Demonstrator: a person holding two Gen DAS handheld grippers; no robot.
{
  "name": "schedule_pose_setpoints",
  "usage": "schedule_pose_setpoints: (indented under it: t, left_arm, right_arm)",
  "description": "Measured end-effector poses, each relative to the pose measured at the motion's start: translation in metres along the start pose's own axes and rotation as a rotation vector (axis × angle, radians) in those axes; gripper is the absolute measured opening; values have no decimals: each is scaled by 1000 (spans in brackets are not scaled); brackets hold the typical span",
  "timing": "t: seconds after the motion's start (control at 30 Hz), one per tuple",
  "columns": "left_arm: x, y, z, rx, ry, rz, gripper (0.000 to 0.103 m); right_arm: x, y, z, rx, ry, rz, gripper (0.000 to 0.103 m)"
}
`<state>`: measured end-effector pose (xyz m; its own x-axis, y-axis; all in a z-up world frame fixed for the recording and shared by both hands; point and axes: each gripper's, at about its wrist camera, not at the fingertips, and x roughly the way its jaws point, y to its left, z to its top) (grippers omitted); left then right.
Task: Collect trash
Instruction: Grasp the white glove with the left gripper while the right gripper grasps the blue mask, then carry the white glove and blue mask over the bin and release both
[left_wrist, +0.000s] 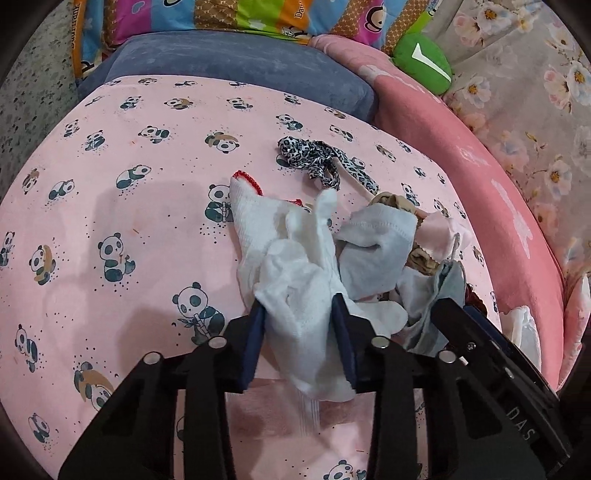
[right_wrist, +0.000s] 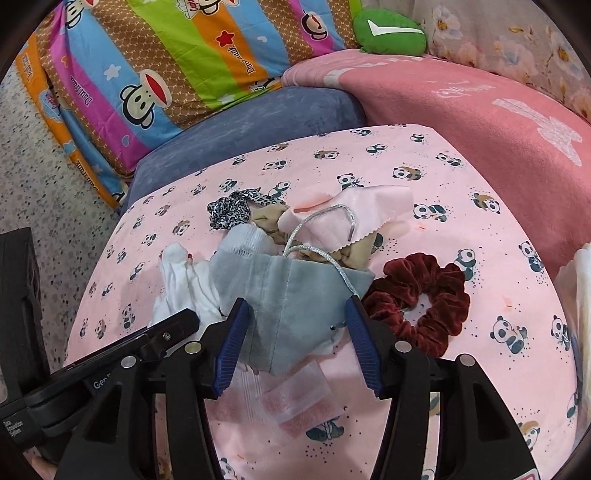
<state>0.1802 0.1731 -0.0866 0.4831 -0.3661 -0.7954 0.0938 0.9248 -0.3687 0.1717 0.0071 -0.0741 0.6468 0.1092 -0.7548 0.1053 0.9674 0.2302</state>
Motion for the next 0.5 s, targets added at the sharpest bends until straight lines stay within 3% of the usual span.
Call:
schedule_pose_setpoints:
  t: [0.1,0.2,0.27,0.5]
  left_arm:
    - [-4,-2,-1,5,-9,-5,19]
    - [-12,-4,-2,11,-21,-9,17]
    - [-18,-8,-2,16,-32,-9,16]
    - [-50,-31,-3,47,-83,-17,16]
  right_arm:
    - [1,1,1,-12,0,1,48]
    - [-2,-1,1,-16,-2,12,32]
    - [-8,-5,0,-10,-2,34,16]
    - [-48,-14,0,-13,-62,78,9]
